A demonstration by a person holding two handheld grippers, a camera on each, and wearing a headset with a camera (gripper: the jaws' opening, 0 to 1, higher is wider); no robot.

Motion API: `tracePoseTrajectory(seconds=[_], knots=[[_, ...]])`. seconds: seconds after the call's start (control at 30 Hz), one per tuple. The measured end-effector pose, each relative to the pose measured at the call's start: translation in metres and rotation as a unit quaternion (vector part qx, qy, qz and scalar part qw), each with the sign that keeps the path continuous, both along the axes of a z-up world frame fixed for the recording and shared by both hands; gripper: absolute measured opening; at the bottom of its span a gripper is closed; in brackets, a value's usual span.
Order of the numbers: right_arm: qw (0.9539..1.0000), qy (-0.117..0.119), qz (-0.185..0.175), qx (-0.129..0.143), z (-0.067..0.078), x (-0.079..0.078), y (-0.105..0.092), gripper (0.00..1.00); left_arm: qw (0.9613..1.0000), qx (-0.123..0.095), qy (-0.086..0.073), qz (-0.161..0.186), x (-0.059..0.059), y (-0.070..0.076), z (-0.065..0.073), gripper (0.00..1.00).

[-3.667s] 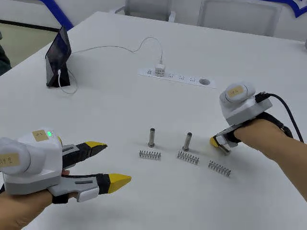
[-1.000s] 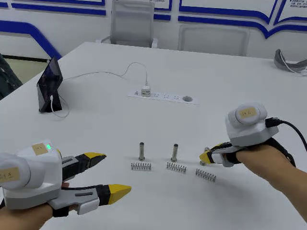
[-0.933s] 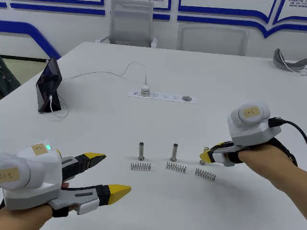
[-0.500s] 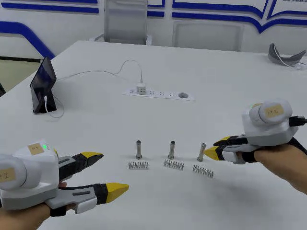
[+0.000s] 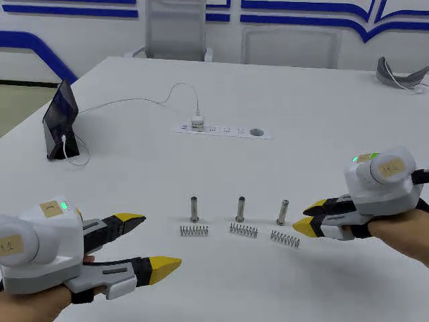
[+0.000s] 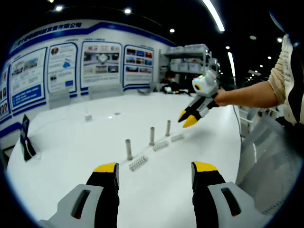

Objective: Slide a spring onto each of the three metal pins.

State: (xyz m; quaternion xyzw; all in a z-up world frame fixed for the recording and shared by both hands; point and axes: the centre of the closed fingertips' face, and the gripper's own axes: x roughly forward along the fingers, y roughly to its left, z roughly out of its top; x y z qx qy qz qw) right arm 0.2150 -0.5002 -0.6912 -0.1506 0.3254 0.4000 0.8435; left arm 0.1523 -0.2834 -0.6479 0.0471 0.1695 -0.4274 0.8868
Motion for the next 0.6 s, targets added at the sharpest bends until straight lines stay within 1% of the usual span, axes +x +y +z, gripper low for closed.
tracePoseTrajectory(seconds=[0.1,0.2,0.27,0.37,0.47,0.6], knots=[[0.9998,0.003,0.017,-0.009,-0.007,-0.002,0.002,0.24,1.0,0.001,0.001,0.0,-0.002,-0.002,-0.001,0.62],[0.999,0.012,0.038,-0.019,-0.014,-0.006,0.007,0.24,1.0,0.001,0.002,0.001,-0.003,-0.004,-0.002,0.62],[0.9981,0.018,0.05,-0.031,-0.02,-0.009,0.008,0.24,1.0,0.0,0.003,0.002,-0.004,-0.005,-0.002,0.62],[0.9956,0.023,0.069,-0.06,-0.031,-0.012,0.007,0.23,1.0,-0.001,0.004,0.005,-0.007,-0.005,-0.002,0.62],[0.9944,0.028,0.076,-0.068,-0.036,-0.013,0.007,0.22,1.0,-0.002,0.005,0.008,-0.009,-0.005,-0.003,0.62],[0.9932,0.032,0.082,-0.076,-0.04,-0.012,0.006,0.19,0.9999,-0.005,0.007,0.012,-0.011,-0.004,-0.005,0.62]])
